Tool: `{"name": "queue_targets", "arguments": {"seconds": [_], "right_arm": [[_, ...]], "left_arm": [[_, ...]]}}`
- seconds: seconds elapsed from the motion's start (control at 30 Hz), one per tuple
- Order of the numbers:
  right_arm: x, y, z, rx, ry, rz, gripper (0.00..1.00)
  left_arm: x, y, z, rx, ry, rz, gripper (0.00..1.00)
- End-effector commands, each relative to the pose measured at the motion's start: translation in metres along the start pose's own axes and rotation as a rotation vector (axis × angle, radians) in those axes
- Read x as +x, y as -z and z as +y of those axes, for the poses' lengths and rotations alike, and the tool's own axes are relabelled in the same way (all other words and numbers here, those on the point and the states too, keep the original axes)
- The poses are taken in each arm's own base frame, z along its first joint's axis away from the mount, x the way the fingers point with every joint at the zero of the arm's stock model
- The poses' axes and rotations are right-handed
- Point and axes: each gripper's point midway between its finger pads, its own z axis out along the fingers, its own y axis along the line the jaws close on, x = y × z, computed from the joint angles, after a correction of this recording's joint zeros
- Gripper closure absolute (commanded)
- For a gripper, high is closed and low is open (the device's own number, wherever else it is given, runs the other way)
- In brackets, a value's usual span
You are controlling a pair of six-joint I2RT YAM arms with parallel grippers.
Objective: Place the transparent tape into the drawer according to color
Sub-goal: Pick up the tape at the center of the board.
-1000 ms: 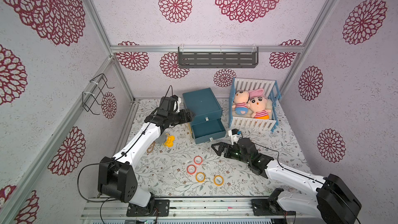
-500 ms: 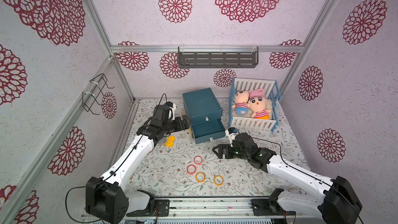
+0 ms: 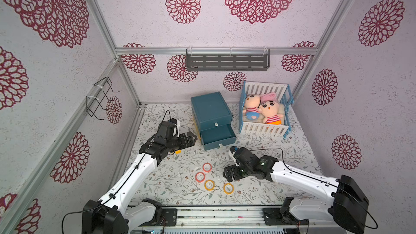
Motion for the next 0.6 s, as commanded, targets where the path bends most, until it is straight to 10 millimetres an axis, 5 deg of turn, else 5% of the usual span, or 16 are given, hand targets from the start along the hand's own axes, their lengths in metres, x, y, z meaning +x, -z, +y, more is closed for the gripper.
{"name": "queue_targets", "arguments": {"seconds": [0.0, 0.3, 0.57], "right_arm": [[0.006, -0.001, -0.004, 0.079, 0.032, 0.029, 0.07], [0.033, -0.019, -0.005, 0.164, 0.093, 0.138, 0.25], [0.045, -0.03, -0.004, 0.204, 0.126, 0.197, 0.32]], "left_arm": [[0.005, 0.005, 0.005, -0.014, 0.016, -0.003, 0.03], [0.021, 0.006, 0.017, -0.046, 0.05, 0.021, 0.03], [0.03, 0.006, 0.025, -0.067, 0.059, 0.041, 0.03]]}}
